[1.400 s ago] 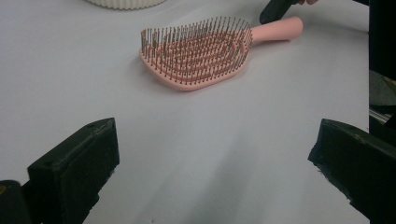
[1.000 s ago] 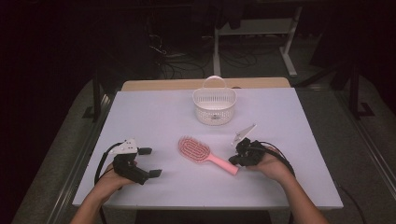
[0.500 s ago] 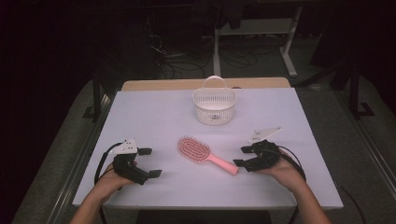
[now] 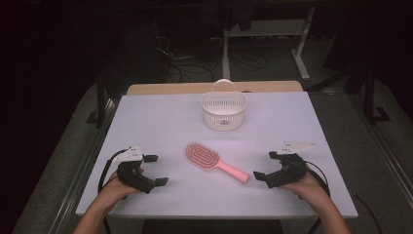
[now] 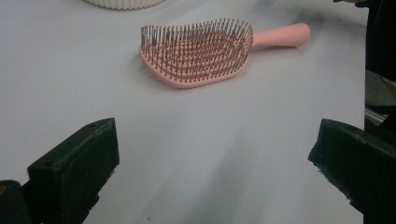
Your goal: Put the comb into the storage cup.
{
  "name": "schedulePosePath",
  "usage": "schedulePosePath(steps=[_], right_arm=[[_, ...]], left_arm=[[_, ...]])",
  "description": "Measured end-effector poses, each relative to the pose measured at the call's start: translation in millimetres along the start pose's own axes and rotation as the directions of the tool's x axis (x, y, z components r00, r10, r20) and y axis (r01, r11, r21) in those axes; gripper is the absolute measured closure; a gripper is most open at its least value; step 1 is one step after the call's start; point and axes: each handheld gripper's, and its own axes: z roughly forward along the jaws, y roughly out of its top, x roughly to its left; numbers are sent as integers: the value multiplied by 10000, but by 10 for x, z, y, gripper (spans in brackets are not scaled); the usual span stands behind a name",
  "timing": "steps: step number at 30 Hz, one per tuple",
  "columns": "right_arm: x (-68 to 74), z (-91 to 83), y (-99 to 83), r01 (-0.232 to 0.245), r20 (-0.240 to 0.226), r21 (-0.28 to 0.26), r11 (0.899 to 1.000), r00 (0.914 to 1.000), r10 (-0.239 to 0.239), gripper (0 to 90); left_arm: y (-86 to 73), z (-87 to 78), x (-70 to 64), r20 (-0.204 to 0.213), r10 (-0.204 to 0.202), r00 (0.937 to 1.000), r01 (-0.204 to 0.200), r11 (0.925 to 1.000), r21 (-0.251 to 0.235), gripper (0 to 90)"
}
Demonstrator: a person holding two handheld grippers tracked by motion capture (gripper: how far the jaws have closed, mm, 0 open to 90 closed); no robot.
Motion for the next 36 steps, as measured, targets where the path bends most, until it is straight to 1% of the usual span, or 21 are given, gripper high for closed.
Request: schedulePosePath(steps=[2,4,9,13,16,20,26,31,33,36], right_arm=[[5,14,-28,-38,-42,-25,10000,10000,38,0],[20,35,-31,-52,-197,-45,10000,9998,51,0],[41,65,-38,199,-103,39,9998,9998,-198,0],[38,59,-41,149,-93,134,9998,9998,-148,0],[47,45,-23,259,-115,104,9996,9996,-257,0],[48,43,7,148,-164,142,9998,9998,-145,0],[77,49,43,202,-300,85,9998,9994,-200,0],[104,53,70,397,-262,47,9992,9989,-395,0],[114,61,89,449,-218,125,9989,9988,-446,0],[132,75,122,506,-299,165,9986,9983,-501,0]], left_arm=[[4,1,-2,12,23,10000,-23,10000,-7,2],[7,0,-6,-6,36,10000,-36,10000,-14,2],[6,2,6,24,47,10000,-47,10000,-56,1],[5,15,22,118,-91,9999,92,10000,-35,1],[4,24,29,203,-95,9997,95,10000,-25,2],[3,32,32,249,-122,9996,122,9999,-20,2],[7,41,32,376,-164,9992,165,9999,-34,2],[1,56,24,440,-131,9989,128,9999,81,2],[0,56,13,437,-108,9990,105,9999,62,2],[0,50,9,400,-118,9991,119,9999,-19,2]])
